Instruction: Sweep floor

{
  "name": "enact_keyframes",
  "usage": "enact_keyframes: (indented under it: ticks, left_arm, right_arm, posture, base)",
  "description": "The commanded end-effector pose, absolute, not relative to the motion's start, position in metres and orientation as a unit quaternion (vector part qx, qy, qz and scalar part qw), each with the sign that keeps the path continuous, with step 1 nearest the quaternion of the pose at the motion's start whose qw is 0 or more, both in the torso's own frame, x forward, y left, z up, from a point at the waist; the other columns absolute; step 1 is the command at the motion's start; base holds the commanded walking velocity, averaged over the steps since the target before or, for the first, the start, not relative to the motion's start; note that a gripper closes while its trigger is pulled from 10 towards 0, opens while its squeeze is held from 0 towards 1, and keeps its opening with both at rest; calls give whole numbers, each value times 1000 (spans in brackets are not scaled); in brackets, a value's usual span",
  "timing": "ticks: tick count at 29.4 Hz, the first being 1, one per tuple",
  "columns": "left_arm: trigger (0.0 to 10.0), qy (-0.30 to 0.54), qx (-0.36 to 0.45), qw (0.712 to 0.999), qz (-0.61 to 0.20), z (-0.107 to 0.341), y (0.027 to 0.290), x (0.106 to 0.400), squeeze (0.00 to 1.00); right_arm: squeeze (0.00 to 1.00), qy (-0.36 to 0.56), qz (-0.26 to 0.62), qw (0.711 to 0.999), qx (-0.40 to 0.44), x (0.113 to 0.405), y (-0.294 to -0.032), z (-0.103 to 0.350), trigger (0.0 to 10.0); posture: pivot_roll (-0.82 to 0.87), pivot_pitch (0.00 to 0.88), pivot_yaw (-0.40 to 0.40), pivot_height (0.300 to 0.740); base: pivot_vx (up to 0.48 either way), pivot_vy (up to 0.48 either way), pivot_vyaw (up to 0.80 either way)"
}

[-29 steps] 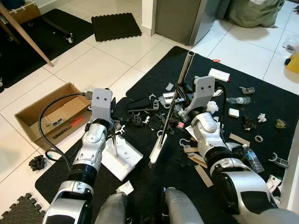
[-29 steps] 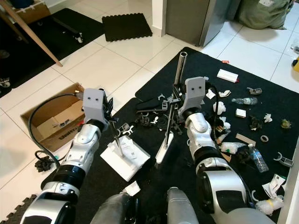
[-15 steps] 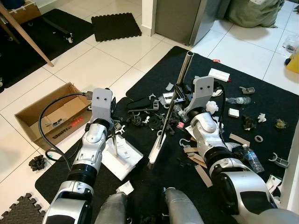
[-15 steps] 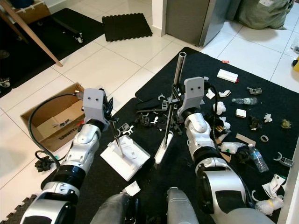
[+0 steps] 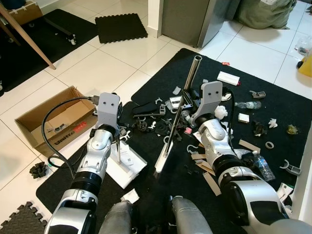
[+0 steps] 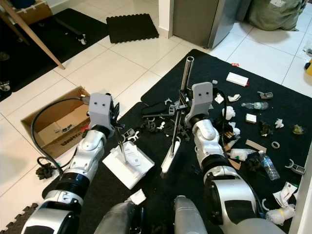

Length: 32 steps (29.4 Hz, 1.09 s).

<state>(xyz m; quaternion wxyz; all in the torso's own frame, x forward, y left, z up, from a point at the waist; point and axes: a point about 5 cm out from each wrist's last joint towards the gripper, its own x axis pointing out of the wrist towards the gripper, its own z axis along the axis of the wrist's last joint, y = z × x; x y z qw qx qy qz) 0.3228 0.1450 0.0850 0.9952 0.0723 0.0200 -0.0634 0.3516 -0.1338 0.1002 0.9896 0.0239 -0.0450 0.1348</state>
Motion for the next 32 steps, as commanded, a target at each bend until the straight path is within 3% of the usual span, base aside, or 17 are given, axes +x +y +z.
enact_keyframes:
  ticks: [1, 4, 32]
  left_arm:
    - [10000, -1, 77, 995, -64, 90, 145, 323, 0]
    - [10000, -2, 73, 995, -62, 90, 145, 323, 0]
    - [10000, 1, 68, 996, -58, 90, 146, 323, 0]
  right_arm:
    - [0, -52, 140, 989, 19, 353, -133, 104, 10000]
    - [0, -53, 140, 989, 19, 353, -133, 104, 10000]
    - [0, -51, 141, 989, 20, 352, -133, 103, 10000]
  posture:
    - [20, 56, 15, 740]
    - [19, 58, 14, 740]
    - [20, 62, 16, 740]
  base:
    - [0, -480, 0]
    - [0, -464, 0]
    - [0, 0, 0]
